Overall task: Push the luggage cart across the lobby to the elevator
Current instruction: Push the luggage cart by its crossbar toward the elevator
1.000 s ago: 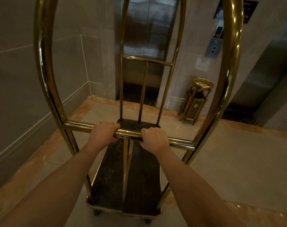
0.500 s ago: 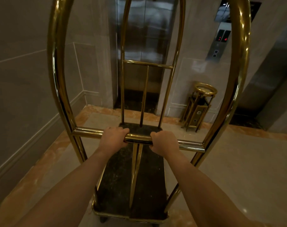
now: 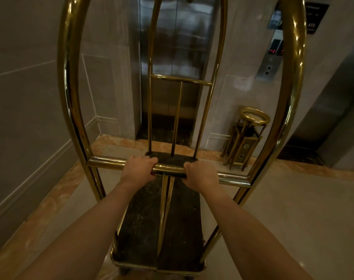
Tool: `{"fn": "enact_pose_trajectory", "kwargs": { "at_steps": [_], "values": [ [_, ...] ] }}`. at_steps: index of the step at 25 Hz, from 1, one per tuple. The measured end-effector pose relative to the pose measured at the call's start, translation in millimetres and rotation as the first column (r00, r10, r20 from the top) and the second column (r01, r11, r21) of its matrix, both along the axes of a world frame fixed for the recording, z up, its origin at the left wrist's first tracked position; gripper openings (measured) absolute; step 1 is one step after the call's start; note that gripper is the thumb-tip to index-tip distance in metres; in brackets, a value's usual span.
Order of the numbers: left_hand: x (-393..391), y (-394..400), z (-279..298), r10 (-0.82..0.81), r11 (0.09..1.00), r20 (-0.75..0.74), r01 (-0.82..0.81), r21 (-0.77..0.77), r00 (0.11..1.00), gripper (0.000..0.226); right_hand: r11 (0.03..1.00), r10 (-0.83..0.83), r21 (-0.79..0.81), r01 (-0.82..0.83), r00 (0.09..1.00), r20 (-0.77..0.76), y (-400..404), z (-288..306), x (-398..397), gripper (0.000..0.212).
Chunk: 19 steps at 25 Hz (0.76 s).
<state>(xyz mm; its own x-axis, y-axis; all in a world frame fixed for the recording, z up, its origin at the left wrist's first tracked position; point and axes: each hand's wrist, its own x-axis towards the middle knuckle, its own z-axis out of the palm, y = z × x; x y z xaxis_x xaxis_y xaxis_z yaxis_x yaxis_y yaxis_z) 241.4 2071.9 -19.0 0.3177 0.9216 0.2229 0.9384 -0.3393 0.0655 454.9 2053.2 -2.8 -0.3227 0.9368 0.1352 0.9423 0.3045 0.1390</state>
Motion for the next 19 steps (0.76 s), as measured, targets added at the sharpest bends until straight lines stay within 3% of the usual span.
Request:
{"fn": "enact_pose_trajectory", "kwargs": {
  "at_steps": [19],
  "values": [
    [21,147,-2,0.001,0.999,0.026,-0.002,0.038,1.0,0.023,0.999,0.036,0.022,-0.034,0.997,-0.065,149,1,25,0.021]
  ]
}}
